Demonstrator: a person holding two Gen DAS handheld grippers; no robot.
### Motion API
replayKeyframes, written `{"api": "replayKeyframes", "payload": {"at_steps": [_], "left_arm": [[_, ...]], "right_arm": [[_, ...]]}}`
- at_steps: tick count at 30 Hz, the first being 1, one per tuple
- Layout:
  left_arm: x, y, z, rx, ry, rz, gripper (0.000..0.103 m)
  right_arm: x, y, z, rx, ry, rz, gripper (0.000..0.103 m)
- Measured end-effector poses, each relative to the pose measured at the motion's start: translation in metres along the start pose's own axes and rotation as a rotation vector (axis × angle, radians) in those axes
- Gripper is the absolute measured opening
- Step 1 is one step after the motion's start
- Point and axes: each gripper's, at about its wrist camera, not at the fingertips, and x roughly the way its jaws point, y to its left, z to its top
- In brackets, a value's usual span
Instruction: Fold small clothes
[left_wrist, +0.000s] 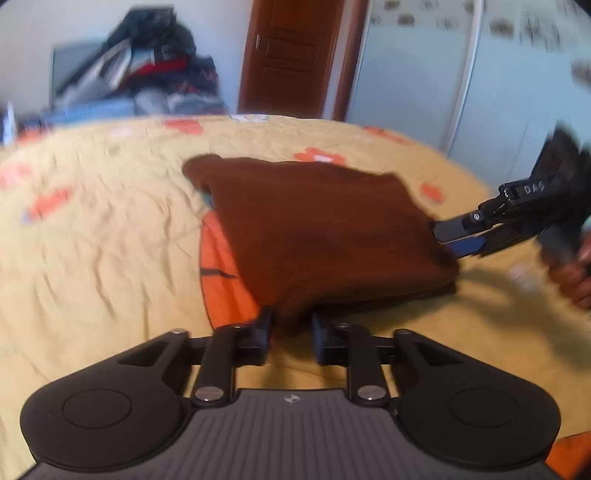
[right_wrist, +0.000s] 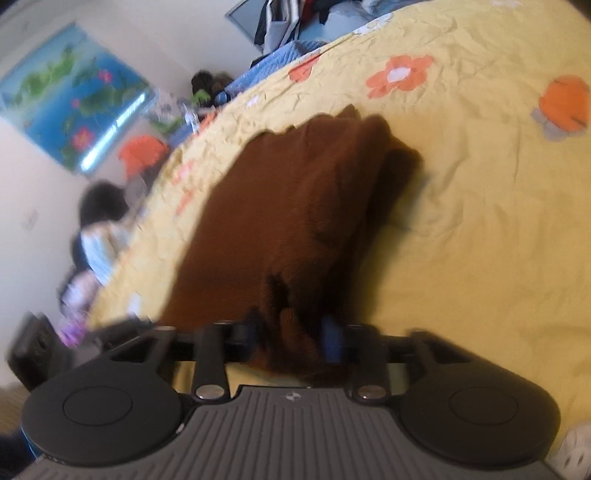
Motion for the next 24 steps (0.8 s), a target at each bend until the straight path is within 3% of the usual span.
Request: {"api": "replayKeyframes", "payload": {"at_steps": [2,4,7,9,10,11,12,13,18,21,24], "left_arm": [[-0.014,0.023,0.002,-0.177,-0.034,-0.098,0.08],[-0.014,0.044,0.005,-0.352,-0.068,-0.149,0.09],[0.016,0.063,0.011,-0.549,-0.009,-0.234,0.087],[0.042,0.064,0.011,-0.591,0.058,-0.252,0.052],[0.053,0.063,0.01,-0.597,0.094,-0.234,0.03],[0.057,0.061,0.011,-0.591,0.095,-0.227,0.025],[0.057,0.061,0.012,-0.587,0.094,-0.235,0.022],[0.054,0.06,0.013,-0.582,0.099,-0.233,0.019],[0.013,0.041,0.007,-0.39,0.118,-0.215,0.017],[0.009,0.026,-0.007,-0.245,0.115,-0.098,0.025],[-0.007,0.009,-0.001,-0.192,0.073,-0.026,0.034]], "right_arm": [[-0.019,-0.004,0.0,0.048,-0.079,0.05,0.091],[-0.022,-0.014,0.001,0.099,-0.091,0.078,0.09],[0.002,-0.03,0.004,0.181,-0.011,0.082,0.079],[0.014,-0.031,0.006,0.204,-0.002,0.124,0.074],[0.019,-0.028,0.008,0.2,0.009,0.119,0.071],[0.023,-0.024,0.008,0.18,0.021,0.111,0.065],[0.027,-0.019,0.008,0.155,0.038,0.092,0.044],[0.031,-0.017,0.006,0.138,0.067,0.071,0.032],[0.011,-0.007,-0.014,0.064,0.094,0.107,0.028],[0.011,-0.003,-0.035,0.021,0.117,0.084,0.028],[0.007,-0.007,-0.034,0.079,0.102,0.127,0.056]]}}
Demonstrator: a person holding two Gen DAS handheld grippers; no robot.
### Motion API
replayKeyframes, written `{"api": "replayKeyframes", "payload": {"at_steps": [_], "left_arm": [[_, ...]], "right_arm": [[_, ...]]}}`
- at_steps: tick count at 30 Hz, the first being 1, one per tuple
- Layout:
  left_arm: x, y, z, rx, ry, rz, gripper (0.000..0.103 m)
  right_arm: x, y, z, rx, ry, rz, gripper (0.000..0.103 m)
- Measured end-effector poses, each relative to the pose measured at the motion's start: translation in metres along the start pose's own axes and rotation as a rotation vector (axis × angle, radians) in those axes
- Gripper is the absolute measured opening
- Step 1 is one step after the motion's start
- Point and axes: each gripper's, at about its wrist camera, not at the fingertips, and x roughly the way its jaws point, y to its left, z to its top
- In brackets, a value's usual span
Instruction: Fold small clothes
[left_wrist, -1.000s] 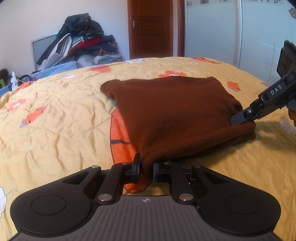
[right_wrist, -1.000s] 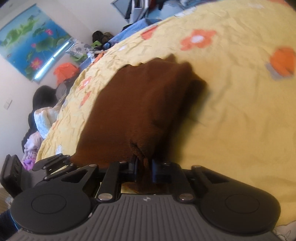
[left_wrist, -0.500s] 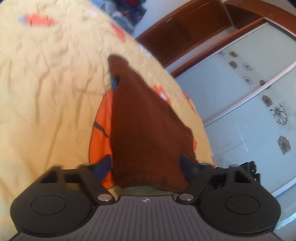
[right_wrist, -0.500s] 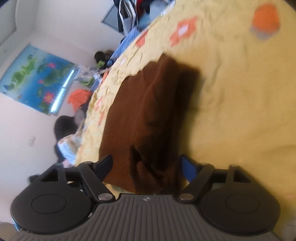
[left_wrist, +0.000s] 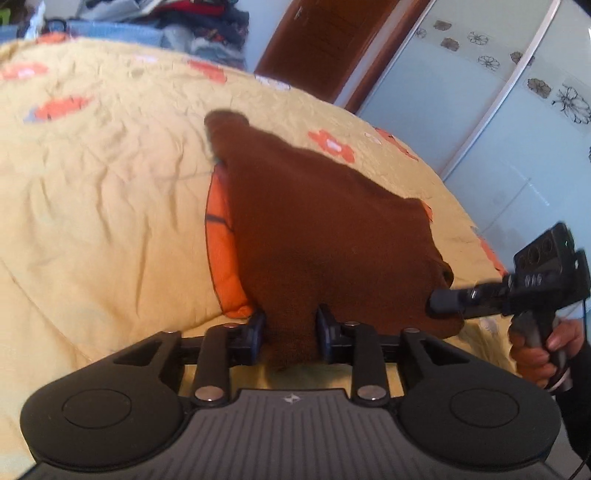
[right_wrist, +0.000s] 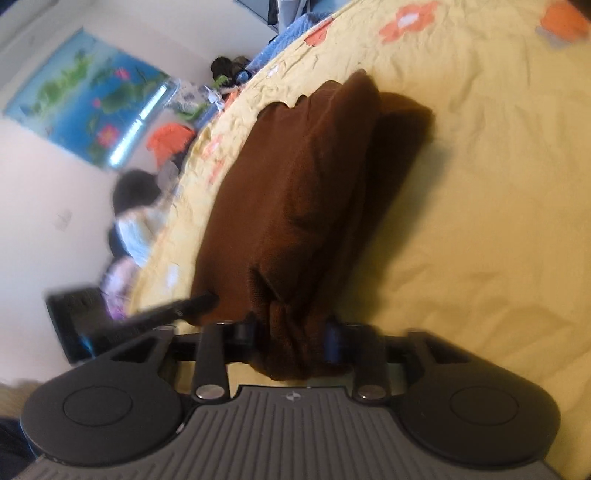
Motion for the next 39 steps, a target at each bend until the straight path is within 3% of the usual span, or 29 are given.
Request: {"api": "replayKeyframes", "payload": {"at_steps": [1,3,4,5,7,10,12,13,14,17,20,23,26,30,31,33,34,36,38,39], "left_arm": [[-0.01,-0.008,0.003,0.044,-0.038,0.038,0.038],[-0.025,-0.031,0.004,0.175,-0.138,0.09,0.051],[-0.026,-0.043,0.004,0.235,-0.176,0.111,0.063],[-0.023,-0.052,0.005,0.273,-0.19,0.115,0.07],[-0.005,-0.067,0.008,0.318,-0.175,0.086,0.07],[0.035,-0.075,0.011,0.339,-0.11,0.105,0.069],[0.049,-0.071,0.002,0.363,-0.104,0.124,0.069],[0.049,-0.069,-0.004,0.39,-0.131,0.121,0.069],[0.048,-0.069,-0.01,0.421,-0.142,0.123,0.069],[0.05,-0.073,-0.015,0.462,-0.15,0.14,0.069],[0.052,-0.074,-0.018,0.441,-0.173,0.134,0.07],[0.052,-0.074,-0.019,0.43,-0.178,0.131,0.07],[0.049,-0.073,-0.02,0.426,-0.181,0.125,0.07],[0.052,-0.07,-0.018,0.415,-0.184,0.117,0.07],[0.052,-0.069,-0.017,0.409,-0.184,0.115,0.07],[0.05,-0.067,-0.016,0.4,-0.185,0.108,0.07],[0.05,-0.065,-0.015,0.396,-0.186,0.103,0.07],[0.049,-0.064,-0.016,0.395,-0.187,0.099,0.07],[0.049,-0.063,-0.015,0.393,-0.188,0.095,0.07],[0.049,-0.062,-0.015,0.39,-0.189,0.093,0.07]], "right_arm": [[-0.007,0.002,0.006,0.015,-0.025,-0.016,0.067],[-0.033,0.012,0.02,-0.02,-0.161,-0.062,0.068],[-0.044,0.016,0.028,-0.033,-0.221,-0.073,0.068],[-0.051,0.022,0.036,-0.048,-0.271,-0.089,0.068],[-0.048,0.037,0.055,-0.096,-0.314,-0.106,0.068],[-0.011,0.048,0.076,-0.145,-0.234,-0.06,0.072],[0.023,0.044,0.084,-0.192,-0.151,-0.146,0.073],[0.038,0.036,0.085,-0.219,-0.116,-0.223,0.067],[0.039,0.028,0.081,-0.256,-0.153,-0.217,0.067],[0.031,0.02,0.09,-0.156,-0.15,-0.176,0.06],[0.03,0.053,0.101,-0.207,-0.172,-0.261,0.064],[0.044,0.083,0.116,-0.249,-0.16,-0.141,0.07],[0.087,0.11,0.132,-0.276,-0.064,-0.06,0.075],[0.166,0.101,0.154,-0.164,0.074,-0.061,0.075],[0.182,0.094,0.157,-0.144,0.087,-0.089,0.069],[0.192,0.082,0.16,-0.153,0.015,-0.048,0.06],[0.192,0.076,0.162,-0.124,-0.014,-0.041,0.046],[0.188,0.07,0.166,-0.1,-0.022,-0.073,0.033],[0.176,0.07,0.165,-0.112,-0.018,-0.101,0.035],[0.165,0.073,0.162,-0.121,-0.03,-0.121,0.048]]}}
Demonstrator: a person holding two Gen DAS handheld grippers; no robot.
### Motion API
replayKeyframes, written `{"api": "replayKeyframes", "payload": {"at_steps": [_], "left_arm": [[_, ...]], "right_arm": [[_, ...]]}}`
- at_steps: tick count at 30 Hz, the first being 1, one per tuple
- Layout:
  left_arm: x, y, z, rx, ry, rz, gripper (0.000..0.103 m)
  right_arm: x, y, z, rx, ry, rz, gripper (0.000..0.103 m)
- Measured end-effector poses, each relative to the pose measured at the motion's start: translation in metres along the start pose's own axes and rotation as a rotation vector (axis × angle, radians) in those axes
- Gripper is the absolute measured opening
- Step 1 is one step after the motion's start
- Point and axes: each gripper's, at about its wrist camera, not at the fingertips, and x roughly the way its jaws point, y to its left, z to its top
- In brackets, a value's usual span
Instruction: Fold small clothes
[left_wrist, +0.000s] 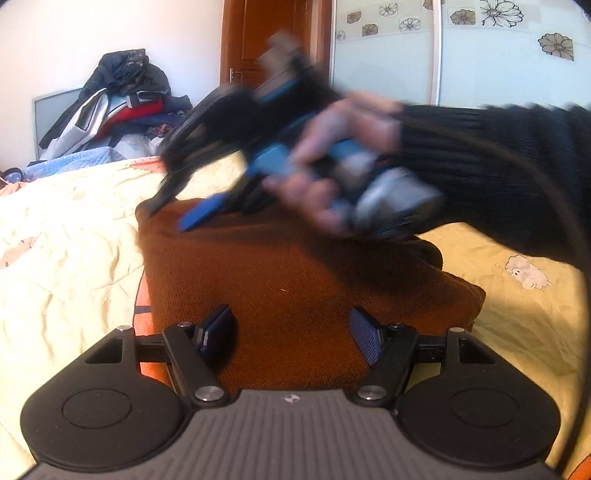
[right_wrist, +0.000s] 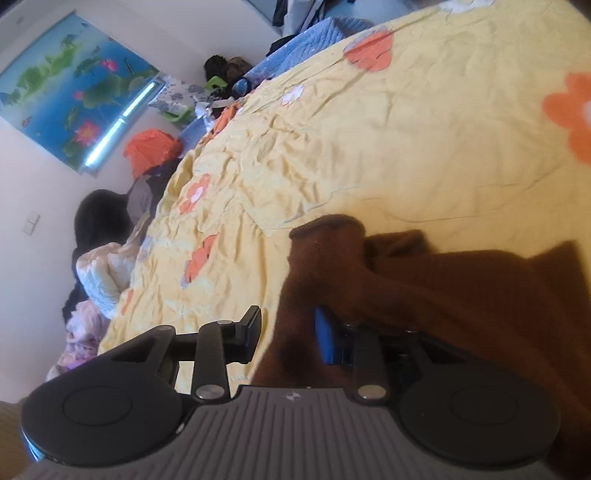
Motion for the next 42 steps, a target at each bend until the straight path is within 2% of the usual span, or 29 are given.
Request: {"api": "replayKeyframes", "payload": {"at_steps": [1,3,6,8,9,12,17,18,20,22,23,26,28,30,33,35,36,37,40,41,42], "left_arm": [[-0.001,0.001,0.0,-0.003,-0.001,-0.002,0.07],[-0.001,0.002,0.0,-0.007,-0.003,-0.004,0.07],[0.0,0.003,0.0,-0.007,-0.003,-0.006,0.07],[0.001,0.002,0.0,-0.005,-0.002,-0.005,0.07],[0.002,0.002,0.0,-0.002,-0.001,-0.003,0.07],[0.004,0.0,-0.001,0.007,0.002,0.006,0.07],[-0.004,-0.002,0.0,0.009,-0.012,0.021,0.07],[-0.011,-0.002,0.001,-0.005,-0.021,0.027,0.07],[-0.031,0.005,0.002,-0.075,-0.048,0.016,0.074],[-0.044,0.02,0.001,-0.166,-0.056,0.018,0.079],[-0.046,0.031,0.001,-0.22,-0.044,0.015,0.08],[-0.036,0.068,0.006,-0.419,0.004,-0.004,0.08],[-0.022,0.087,0.014,-0.514,0.023,-0.029,0.08],[-0.002,0.101,0.023,-0.562,0.045,-0.039,0.079],[0.031,0.113,0.034,-0.615,0.122,-0.062,0.077],[0.049,0.116,0.037,-0.601,0.195,-0.059,0.046],[0.053,0.114,0.038,-0.569,0.191,-0.049,0.044],[0.054,0.11,0.037,-0.531,0.189,-0.043,0.038],[0.047,0.106,0.034,-0.453,0.176,-0.027,0.037],[0.042,0.104,0.034,-0.435,0.171,-0.015,0.039],[0.035,0.101,0.034,-0.411,0.16,-0.001,0.039]], "right_arm": [[-0.013,0.003,-0.004,-0.02,-0.019,-0.016,0.066],[-0.04,0.01,-0.015,-0.096,-0.062,-0.029,0.082],[-0.06,0.004,-0.028,-0.141,-0.039,-0.081,0.082],[-0.056,-0.014,-0.033,-0.131,0.001,-0.146,0.074],[-0.058,-0.021,-0.036,-0.14,-0.028,-0.123,0.073],[-0.06,-0.039,-0.035,-0.057,-0.087,-0.056,0.07],[-0.056,-0.019,-0.037,-0.164,-0.072,-0.135,0.071],[-0.061,-0.016,-0.038,-0.154,-0.078,-0.148,0.074],[-0.082,-0.012,-0.044,-0.099,-0.115,-0.125,0.078],[-0.111,-0.009,-0.055,-0.098,-0.181,-0.058,0.093],[-0.124,-0.01,-0.06,-0.096,-0.213,-0.057,0.095],[-0.155,-0.026,-0.069,-0.052,-0.269,-0.086,0.096],[-0.158,-0.045,-0.067,0.004,-0.262,-0.139,0.096],[-0.149,-0.059,-0.064,0.033,-0.229,-0.199,0.096],[-0.125,-0.076,-0.066,0.071,-0.169,-0.233,0.09],[-0.118,-0.076,-0.07,0.04,-0.176,-0.203,0.075],[-0.117,-0.074,-0.072,0.023,-0.169,-0.206,0.038],[-0.115,-0.077,-0.072,0.02,-0.14,-0.207,0.034],[-0.127,-0.099,-0.075,0.083,-0.16,-0.13,0.028],[-0.133,-0.104,-0.077,0.105,-0.168,-0.111,0.031],[-0.137,-0.104,-0.08,0.112,-0.179,-0.105,0.043]]}}
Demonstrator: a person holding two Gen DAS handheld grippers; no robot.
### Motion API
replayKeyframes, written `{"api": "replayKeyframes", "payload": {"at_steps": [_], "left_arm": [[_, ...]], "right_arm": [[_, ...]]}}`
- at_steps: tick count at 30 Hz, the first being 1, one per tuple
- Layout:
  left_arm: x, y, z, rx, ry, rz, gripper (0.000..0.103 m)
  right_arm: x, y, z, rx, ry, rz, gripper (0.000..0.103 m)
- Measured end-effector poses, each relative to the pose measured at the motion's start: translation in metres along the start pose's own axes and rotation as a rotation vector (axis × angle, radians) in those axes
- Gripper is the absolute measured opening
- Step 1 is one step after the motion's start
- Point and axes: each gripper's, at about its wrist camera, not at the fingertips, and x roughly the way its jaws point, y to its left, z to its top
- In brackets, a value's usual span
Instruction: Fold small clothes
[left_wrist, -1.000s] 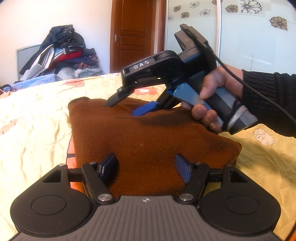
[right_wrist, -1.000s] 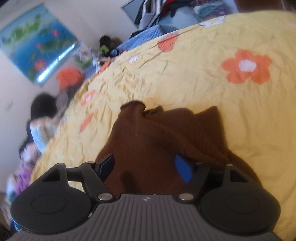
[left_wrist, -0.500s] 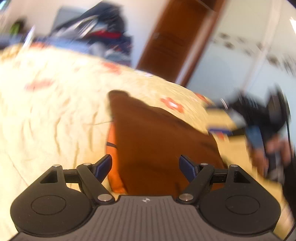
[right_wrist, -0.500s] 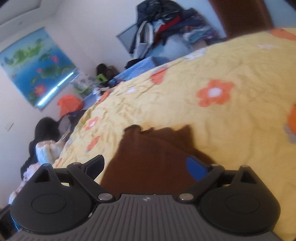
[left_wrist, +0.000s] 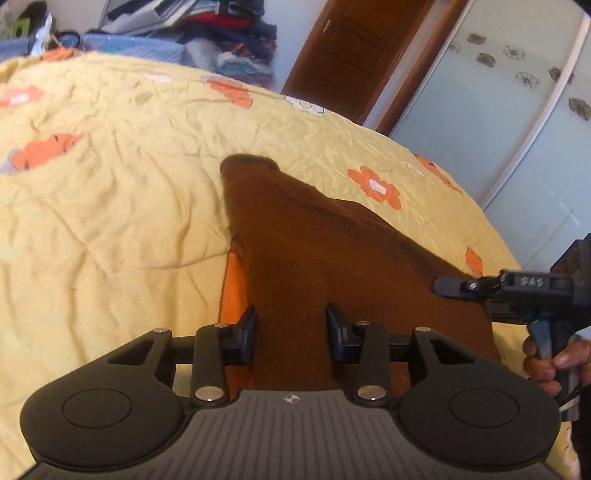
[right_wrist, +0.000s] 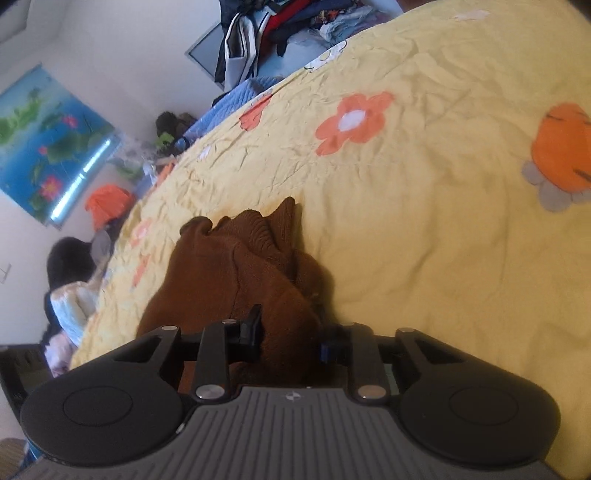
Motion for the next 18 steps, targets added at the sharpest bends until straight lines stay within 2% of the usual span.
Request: {"api": "replayKeyframes", "payload": {"at_steps": [1,3,5,7,9,11,13,14,15,18], "left_arm": [[-0.012,-0.005,-0.004,0.042,-0.029,0.02,0.039],[-0.041,-0.022,-0.019,0.174,-0.104,0.072,0.047],[-0.067,-0.038,-0.041,0.321,-0.169,0.092,0.076],[-0.085,-0.051,-0.065,0.435,-0.19,0.089,0.079],[-0.089,-0.058,-0.085,0.5,-0.141,0.078,0.079],[-0.084,-0.061,-0.101,0.531,-0.096,0.1,0.078],[-0.075,-0.06,-0.105,0.507,-0.062,0.135,0.074],[-0.073,-0.057,-0.102,0.462,-0.053,0.12,0.067],[-0.073,-0.053,-0.096,0.402,-0.047,0.094,0.067],[-0.075,-0.026,-0.075,0.094,-0.001,-0.11,0.067]], "right_arm": [[-0.007,0.001,-0.003,0.016,-0.015,0.003,0.05],[-0.026,0.005,-0.013,0.051,-0.039,0.02,0.077],[-0.051,0.008,-0.028,0.067,-0.079,0.082,0.088],[-0.068,0.011,-0.042,0.083,-0.072,0.125,0.088],[-0.077,0.02,-0.056,0.065,-0.044,0.125,0.088],[-0.076,0.028,-0.066,0.051,-0.002,0.14,0.086],[-0.07,0.042,-0.074,0.006,0.034,0.132,0.086],[-0.065,0.047,-0.077,-0.02,0.05,0.112,0.086],[-0.06,0.05,-0.079,-0.035,0.065,0.093,0.086],[-0.048,0.049,-0.083,-0.014,0.103,0.074,0.085]]}}
